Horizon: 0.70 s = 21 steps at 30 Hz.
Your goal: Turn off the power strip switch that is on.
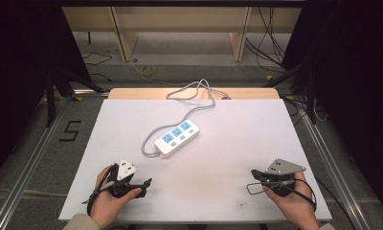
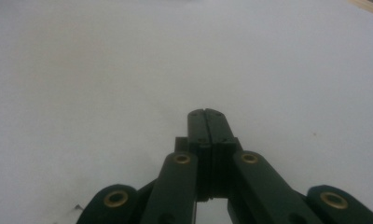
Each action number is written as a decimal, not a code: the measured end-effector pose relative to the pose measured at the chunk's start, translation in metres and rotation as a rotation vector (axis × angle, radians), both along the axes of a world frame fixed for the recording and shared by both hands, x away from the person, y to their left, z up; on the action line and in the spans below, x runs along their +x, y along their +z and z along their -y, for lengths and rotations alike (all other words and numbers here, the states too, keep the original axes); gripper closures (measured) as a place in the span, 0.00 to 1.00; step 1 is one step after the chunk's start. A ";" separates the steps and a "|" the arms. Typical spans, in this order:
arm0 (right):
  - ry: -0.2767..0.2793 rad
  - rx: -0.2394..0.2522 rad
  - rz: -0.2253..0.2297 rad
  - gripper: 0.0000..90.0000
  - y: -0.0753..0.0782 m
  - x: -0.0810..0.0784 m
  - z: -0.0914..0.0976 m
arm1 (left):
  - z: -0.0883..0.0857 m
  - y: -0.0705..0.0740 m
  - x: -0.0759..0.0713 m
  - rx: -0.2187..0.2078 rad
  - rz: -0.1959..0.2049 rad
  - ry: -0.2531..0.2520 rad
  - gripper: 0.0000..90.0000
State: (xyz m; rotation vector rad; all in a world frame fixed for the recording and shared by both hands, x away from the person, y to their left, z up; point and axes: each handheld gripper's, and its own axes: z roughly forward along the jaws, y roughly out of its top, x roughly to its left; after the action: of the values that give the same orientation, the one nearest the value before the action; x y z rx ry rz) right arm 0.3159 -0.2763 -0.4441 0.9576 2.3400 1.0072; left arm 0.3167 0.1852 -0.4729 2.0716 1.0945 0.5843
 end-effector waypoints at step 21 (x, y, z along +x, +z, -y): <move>0.037 -0.011 -0.047 1.00 0.008 0.019 -0.020 | 0.004 -0.002 0.003 0.019 0.005 -0.017 0.21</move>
State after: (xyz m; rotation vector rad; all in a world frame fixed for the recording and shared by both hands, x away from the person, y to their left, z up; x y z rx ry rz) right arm 0.3348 -0.2563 -0.4361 0.9461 2.4075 0.9954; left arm 0.3196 0.1813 -0.4754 2.0930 1.0713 0.5937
